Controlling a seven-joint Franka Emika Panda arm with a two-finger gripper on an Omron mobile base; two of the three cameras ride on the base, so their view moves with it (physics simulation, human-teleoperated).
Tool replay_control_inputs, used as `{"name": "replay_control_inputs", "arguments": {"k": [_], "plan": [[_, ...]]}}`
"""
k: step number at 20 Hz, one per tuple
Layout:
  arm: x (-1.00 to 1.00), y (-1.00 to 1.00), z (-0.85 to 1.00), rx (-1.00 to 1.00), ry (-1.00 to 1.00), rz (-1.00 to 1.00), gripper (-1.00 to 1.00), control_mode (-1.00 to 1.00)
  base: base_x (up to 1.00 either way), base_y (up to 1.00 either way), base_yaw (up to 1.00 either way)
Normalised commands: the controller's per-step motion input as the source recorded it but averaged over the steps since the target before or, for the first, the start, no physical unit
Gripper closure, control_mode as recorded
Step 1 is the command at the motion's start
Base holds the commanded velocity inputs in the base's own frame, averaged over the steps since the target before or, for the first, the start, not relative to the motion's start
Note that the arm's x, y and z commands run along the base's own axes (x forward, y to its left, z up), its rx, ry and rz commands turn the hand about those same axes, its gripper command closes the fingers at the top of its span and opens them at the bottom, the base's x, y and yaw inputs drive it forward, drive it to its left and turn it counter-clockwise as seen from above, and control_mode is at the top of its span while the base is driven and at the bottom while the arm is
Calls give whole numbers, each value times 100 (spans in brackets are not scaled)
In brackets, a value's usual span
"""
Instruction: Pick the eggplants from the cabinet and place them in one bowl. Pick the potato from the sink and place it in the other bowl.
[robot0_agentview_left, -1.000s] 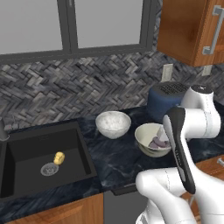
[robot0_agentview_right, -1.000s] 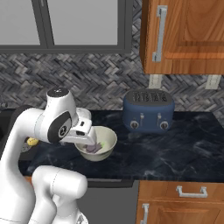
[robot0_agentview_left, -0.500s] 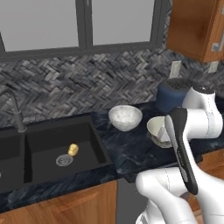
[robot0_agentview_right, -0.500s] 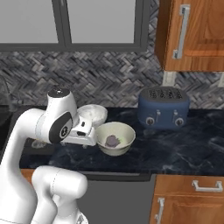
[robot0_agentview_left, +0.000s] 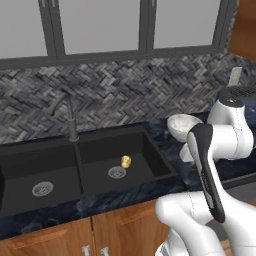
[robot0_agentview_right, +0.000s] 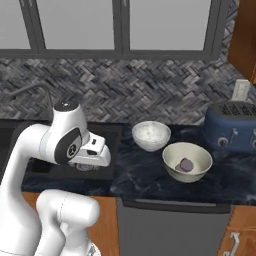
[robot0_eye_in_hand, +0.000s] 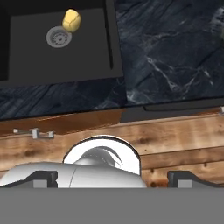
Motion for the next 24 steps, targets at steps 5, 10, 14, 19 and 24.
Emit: {"name": "replay_control_inputs", "arguments": {"k": [5, 10, 14, 19, 24], "plan": [[0, 0, 0, 0, 0, 0, -100, 100, 0, 30, 0], [0, 0, 0, 0, 0, 0, -100, 100, 7, 48, 0], [0, 0, 0, 0, 0, 0, -100, 100, 19, 53, 0], [0, 0, 0, 0, 0, 0, -100, 100, 37, 38, -2], [0, 0, 0, 0, 0, 0, -100, 100, 51, 54, -9]]}}
